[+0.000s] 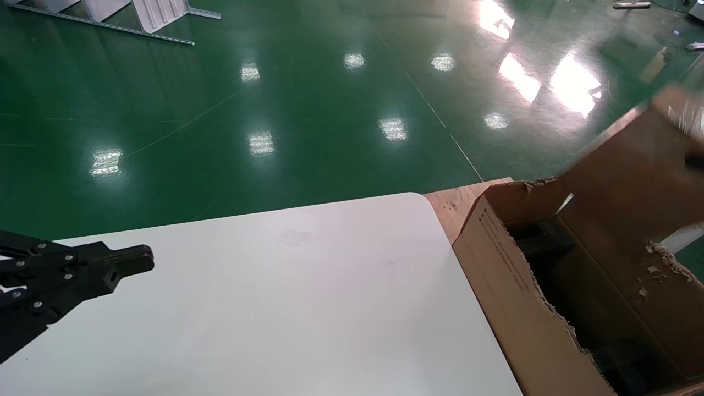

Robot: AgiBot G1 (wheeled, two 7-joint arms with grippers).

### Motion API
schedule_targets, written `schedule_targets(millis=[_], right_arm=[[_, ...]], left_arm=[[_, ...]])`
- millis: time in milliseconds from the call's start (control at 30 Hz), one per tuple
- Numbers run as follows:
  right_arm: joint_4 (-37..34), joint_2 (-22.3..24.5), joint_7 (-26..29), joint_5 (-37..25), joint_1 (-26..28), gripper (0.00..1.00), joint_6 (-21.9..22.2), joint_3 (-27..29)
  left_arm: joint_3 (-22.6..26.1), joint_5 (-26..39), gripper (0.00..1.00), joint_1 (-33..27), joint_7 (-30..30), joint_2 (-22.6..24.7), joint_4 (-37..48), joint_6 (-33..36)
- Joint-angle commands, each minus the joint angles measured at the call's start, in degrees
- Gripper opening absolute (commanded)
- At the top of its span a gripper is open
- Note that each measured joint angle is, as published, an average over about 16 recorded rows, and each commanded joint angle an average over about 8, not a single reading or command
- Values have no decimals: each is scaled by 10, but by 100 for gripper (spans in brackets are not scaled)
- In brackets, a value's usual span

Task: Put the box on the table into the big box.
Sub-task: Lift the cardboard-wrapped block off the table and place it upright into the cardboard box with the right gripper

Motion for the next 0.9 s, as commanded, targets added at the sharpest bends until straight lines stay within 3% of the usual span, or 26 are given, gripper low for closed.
schedule_targets(millis=[33,400,900], right_arm=[[-45,0,-14,-5,-11,0,1,-7],[-174,-51,-46,-8,-38,0,40,-15],[-234,-80,-48,-18,-54,0,95,-21]], left_arm=[[0,0,0,0,0,0,0,0],[0,0,0,0,0,0,0,0],[0,0,0,0,0,0,0,0]])
